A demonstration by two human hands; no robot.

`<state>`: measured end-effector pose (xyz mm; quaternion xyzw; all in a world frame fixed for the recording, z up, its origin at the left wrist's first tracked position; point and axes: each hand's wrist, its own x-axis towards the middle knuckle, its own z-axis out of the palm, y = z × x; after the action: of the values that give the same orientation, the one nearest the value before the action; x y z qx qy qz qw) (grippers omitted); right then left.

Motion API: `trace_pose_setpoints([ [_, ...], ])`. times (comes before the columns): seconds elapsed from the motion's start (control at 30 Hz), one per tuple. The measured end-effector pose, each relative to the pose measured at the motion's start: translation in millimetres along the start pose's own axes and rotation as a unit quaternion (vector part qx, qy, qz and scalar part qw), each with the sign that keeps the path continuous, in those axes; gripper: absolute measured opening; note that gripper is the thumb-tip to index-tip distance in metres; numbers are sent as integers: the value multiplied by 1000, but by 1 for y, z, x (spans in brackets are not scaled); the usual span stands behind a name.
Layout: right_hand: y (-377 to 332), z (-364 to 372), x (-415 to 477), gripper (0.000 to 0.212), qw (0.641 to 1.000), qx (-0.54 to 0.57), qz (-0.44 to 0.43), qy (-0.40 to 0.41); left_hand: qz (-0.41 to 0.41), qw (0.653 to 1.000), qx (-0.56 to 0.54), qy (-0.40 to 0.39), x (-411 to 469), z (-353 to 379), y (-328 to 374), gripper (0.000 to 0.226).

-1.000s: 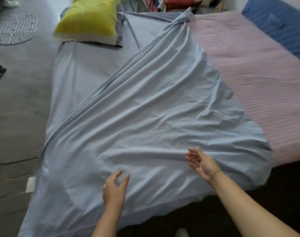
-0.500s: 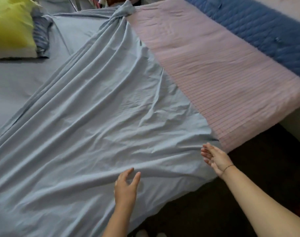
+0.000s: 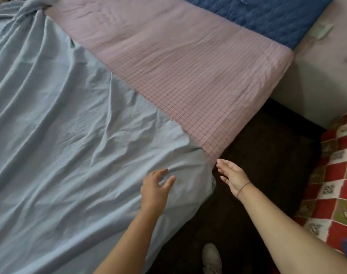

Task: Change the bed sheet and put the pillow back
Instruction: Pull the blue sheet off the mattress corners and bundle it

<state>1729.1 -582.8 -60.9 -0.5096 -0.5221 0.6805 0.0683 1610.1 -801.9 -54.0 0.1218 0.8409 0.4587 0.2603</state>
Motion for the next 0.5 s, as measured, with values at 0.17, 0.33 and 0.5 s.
trace_pose_setpoints([
  [0.17,29,-20,44,42,999,-34,10,-35,5,1000,27,7,15,48,1,37],
  [0.33,65,-31,74,53,994,-62,31,-81,-11,996,70,50,13,79,-11,40],
  [0.5,80,-33,84,57,990,-67,59,-110,-11,994,80,78,16,87,-12,37],
])
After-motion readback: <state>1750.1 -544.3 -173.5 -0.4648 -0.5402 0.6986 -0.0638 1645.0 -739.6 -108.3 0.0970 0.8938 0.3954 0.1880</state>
